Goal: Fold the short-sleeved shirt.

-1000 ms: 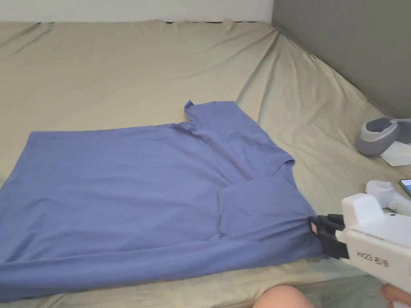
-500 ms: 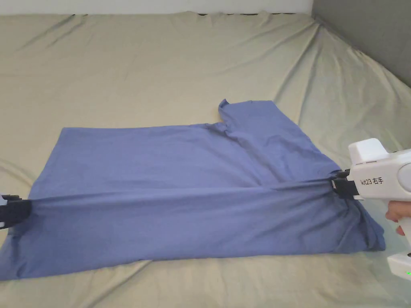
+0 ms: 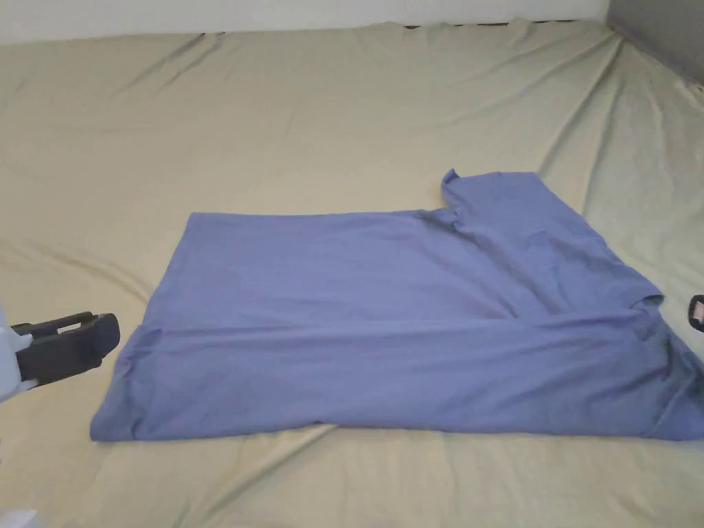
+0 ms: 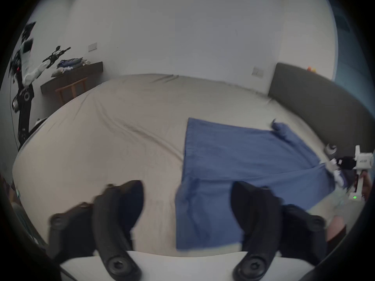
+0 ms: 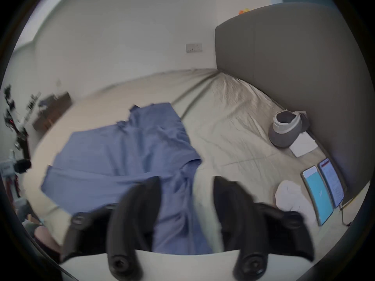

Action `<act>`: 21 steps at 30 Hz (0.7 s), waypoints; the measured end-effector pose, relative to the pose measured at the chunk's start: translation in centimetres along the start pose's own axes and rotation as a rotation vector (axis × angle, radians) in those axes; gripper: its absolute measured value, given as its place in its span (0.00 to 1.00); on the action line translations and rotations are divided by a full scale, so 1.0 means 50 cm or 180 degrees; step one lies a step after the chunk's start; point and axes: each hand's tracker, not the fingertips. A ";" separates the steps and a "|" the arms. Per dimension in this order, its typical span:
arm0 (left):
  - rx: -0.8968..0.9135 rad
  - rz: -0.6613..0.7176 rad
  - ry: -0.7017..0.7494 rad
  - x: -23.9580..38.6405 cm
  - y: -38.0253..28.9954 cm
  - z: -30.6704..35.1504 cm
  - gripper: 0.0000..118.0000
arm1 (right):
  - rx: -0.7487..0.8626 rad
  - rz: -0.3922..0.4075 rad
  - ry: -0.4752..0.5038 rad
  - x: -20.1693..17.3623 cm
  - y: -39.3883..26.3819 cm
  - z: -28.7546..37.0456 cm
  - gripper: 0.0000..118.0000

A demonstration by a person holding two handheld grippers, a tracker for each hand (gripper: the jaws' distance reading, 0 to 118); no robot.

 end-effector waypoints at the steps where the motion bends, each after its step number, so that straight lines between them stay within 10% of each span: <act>1: 0.0110 0.0024 0.0027 0.005 -0.020 0.037 0.57 | 0.0095 0.0087 0.0053 -0.007 -0.019 0.034 0.25; 3: 0.0179 -0.0167 0.0234 0.021 -0.061 0.078 0.00 | 0.0275 0.0434 -0.0175 -0.028 -0.047 0.075 0.01; 10: -0.0129 -0.0277 0.0161 0.036 -0.124 0.058 0.00 | 0.0162 0.0470 0.0016 -0.066 -0.121 0.104 0.01; 11: -0.0198 -0.0289 0.0178 0.035 -0.121 0.031 0.04 | 0.0147 0.0490 0.0007 -0.072 -0.126 0.098 0.01; 13: -0.0388 -0.0208 0.0168 0.032 -0.120 -0.029 0.55 | 0.0093 0.0560 -0.0006 -0.083 -0.132 0.087 0.01; 15: -0.0692 -0.0253 0.0246 0.022 -0.131 -0.116 0.78 | 0.0028 0.0534 0.0040 -0.084 -0.135 0.080 0.01; 19: -0.0753 -0.0224 0.0330 0.038 -0.162 -0.175 0.50 | 0.0006 0.0519 0.0089 -0.081 -0.138 0.083 0.01; 21: -0.0637 -0.0370 0.0164 0.063 -0.151 -0.153 0.04 | -0.0006 0.0548 0.0081 -0.076 -0.139 0.079 0.01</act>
